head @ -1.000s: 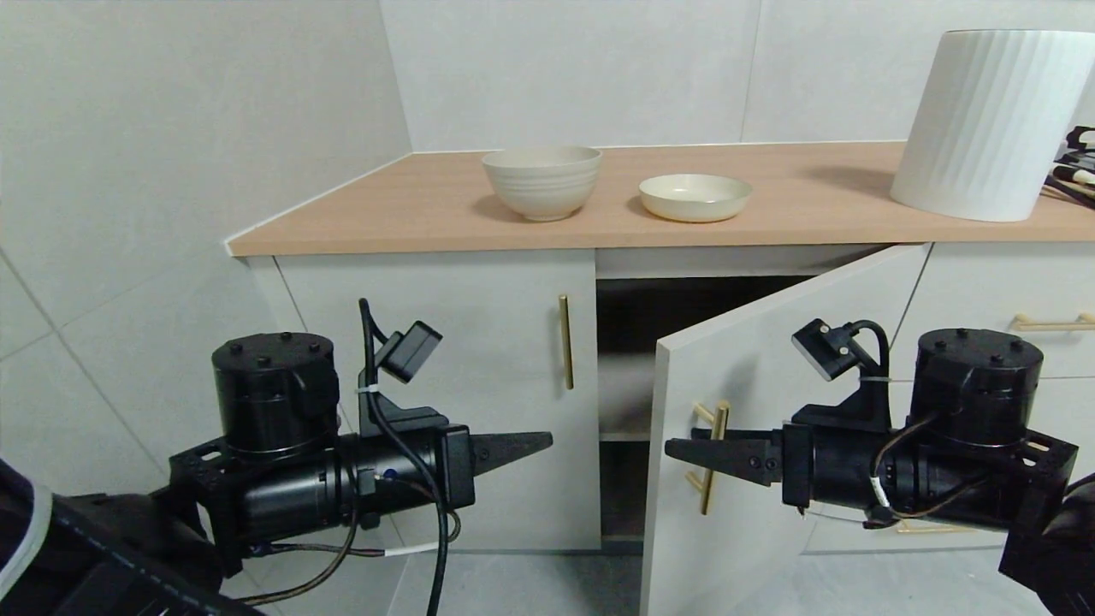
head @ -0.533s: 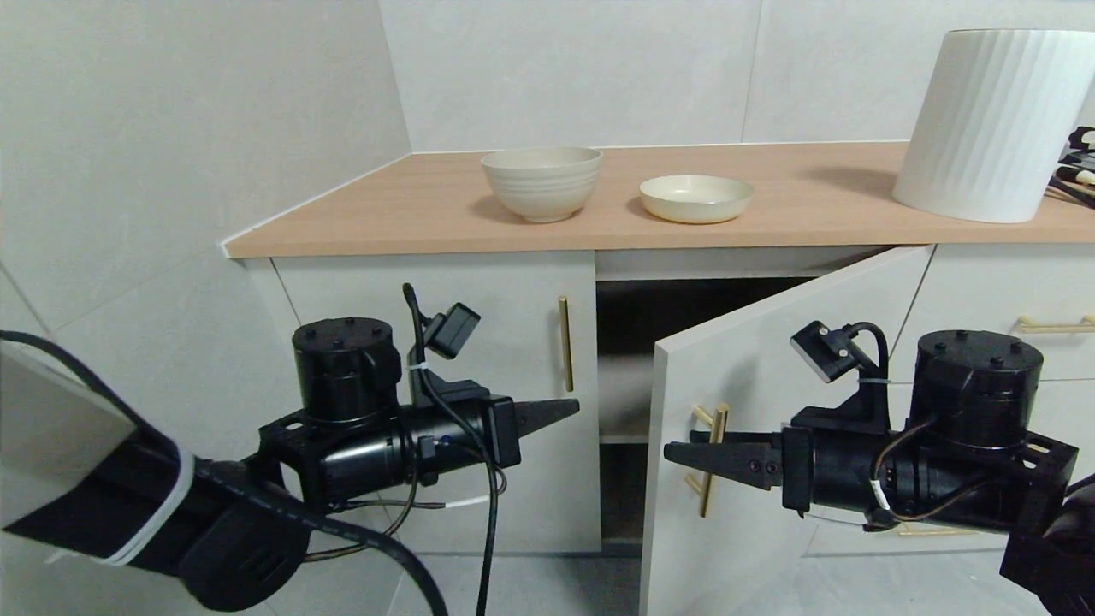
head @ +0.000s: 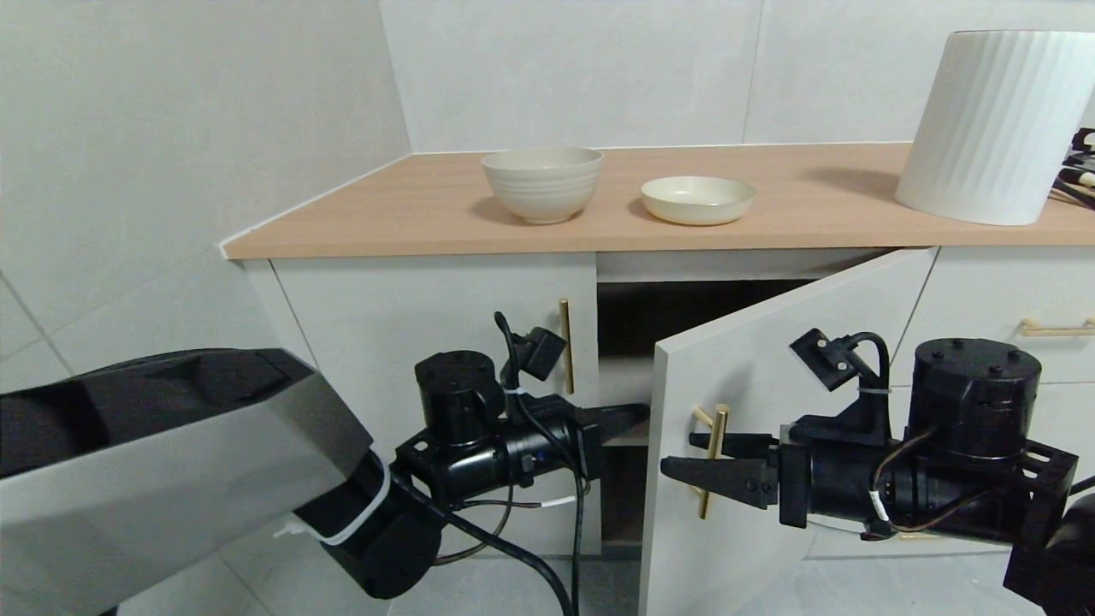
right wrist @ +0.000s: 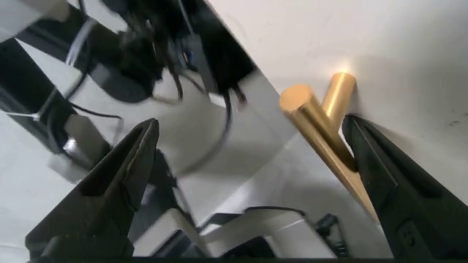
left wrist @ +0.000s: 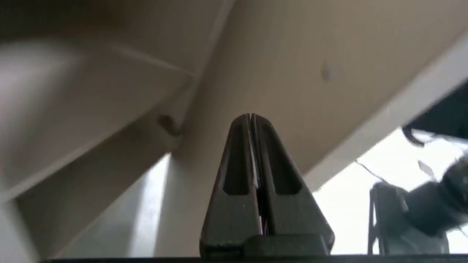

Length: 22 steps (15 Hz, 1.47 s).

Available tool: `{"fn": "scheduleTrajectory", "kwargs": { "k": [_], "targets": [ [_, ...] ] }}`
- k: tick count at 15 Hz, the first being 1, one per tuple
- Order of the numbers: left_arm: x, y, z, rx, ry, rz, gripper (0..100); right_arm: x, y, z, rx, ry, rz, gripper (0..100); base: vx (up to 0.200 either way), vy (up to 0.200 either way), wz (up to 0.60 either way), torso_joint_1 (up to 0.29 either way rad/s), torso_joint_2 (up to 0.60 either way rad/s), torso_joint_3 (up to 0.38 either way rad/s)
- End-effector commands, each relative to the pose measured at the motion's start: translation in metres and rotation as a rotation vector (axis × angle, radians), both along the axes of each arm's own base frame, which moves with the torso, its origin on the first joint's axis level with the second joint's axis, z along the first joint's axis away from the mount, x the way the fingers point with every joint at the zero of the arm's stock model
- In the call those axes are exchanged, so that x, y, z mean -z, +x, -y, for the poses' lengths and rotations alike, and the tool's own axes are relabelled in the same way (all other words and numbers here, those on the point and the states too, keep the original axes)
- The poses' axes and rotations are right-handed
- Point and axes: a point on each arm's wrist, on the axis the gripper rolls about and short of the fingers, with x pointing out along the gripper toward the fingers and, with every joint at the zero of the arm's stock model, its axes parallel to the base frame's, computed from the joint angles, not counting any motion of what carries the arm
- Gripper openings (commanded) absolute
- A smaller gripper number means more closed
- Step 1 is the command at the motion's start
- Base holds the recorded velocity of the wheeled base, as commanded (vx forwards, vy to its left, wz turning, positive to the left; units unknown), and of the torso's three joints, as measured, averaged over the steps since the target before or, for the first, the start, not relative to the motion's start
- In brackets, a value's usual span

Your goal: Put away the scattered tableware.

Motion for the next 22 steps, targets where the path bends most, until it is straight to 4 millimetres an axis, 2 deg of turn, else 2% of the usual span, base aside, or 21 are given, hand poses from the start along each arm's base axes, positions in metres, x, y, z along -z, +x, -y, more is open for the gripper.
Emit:
{"fn": "scheduleTrajectory", "kwargs": {
  "k": [1, 4, 7, 10, 12, 17, 22],
  "targets": [
    [0.022, -0.003, 0.014, 0.032, 0.013, -0.018, 0, 0.002, 0.001, 0.002, 0.044, -0.019, 0.017, 100, 0.0, 0.0, 0.0, 0.0, 0.0, 0.0],
    [0.017, -0.004, 0.022, 0.051, -0.014, 0.02, 0, -0.005, -0.001, 0.005, 0.11, -0.025, 0.059, 100, 0.0, 0.0, 0.0, 0.0, 0.0, 0.0],
    [0.008, 0.003, 0.031, 0.062, -0.044, 0.062, 0, 0.001, -0.004, 0.021, 0.222, -0.088, 0.101, 100, 0.0, 0.0, 0.0, 0.0, 0.0, 0.0],
    [0.004, 0.002, 0.038, 0.077, -0.048, 0.066, 0, -0.005, -0.019, 0.037, 0.267, -0.088, 0.125, 100, 0.0, 0.0, 0.0, 0.0, 0.0, 0.0],
    [0.002, 0.0, 0.04, 0.083, -0.052, 0.071, 0, -0.004, -0.039, 0.046, 0.252, -0.096, 0.126, 100, 0.0, 0.0, 0.0, 0.0, 0.0, 0.0],
    [-0.002, -0.005, 0.042, 0.09, -0.035, 0.122, 0, 0.012, -0.076, 0.047, 0.134, -0.158, 0.134, 100, 0.0, 0.0, 0.0, 0.0, 0.0, 0.0],
    [-0.003, -0.011, 0.042, 0.084, -0.021, 0.136, 0, 0.015, -0.085, 0.042, 0.082, -0.162, 0.132, 100, 0.0, 0.0, 0.0, 0.0, 0.0, 0.0]
  ]
}}
